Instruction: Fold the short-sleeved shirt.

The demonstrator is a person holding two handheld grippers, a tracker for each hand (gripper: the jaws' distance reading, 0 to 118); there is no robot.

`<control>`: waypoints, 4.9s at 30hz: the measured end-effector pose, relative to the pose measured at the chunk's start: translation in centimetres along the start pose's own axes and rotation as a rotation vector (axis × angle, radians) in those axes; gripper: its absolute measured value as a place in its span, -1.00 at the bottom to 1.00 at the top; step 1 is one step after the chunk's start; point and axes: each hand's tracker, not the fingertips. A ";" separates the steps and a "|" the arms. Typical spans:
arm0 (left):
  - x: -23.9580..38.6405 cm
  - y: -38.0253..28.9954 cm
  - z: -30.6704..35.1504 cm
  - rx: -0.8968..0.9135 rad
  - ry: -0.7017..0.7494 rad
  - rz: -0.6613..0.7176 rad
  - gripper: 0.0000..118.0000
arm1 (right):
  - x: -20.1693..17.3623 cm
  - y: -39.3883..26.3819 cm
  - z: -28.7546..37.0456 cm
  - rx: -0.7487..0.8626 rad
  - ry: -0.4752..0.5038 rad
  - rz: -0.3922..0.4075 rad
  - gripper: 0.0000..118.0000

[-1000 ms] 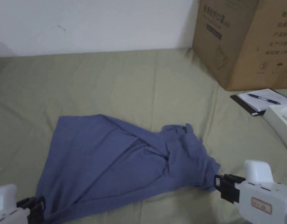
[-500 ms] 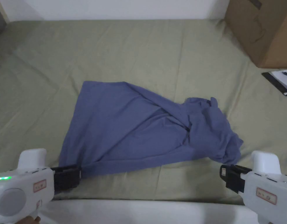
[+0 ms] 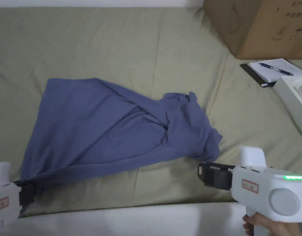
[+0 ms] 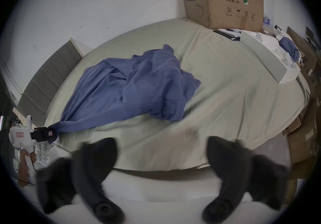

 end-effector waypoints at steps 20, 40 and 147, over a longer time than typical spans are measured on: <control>-0.1 2.0 0.2 -0.008 0.003 0.036 -0.96 | 0.7 3.1 -4.0 -0.003 -0.071 0.188 -0.95; 2.2 26.6 8.6 0.466 -0.016 -0.003 -0.96 | -4.1 28.7 7.8 0.463 0.014 0.099 -0.96; -5.2 -0.5 2.4 0.177 0.068 0.025 0.81 | -2.3 -1.6 3.3 0.202 0.068 -0.055 0.84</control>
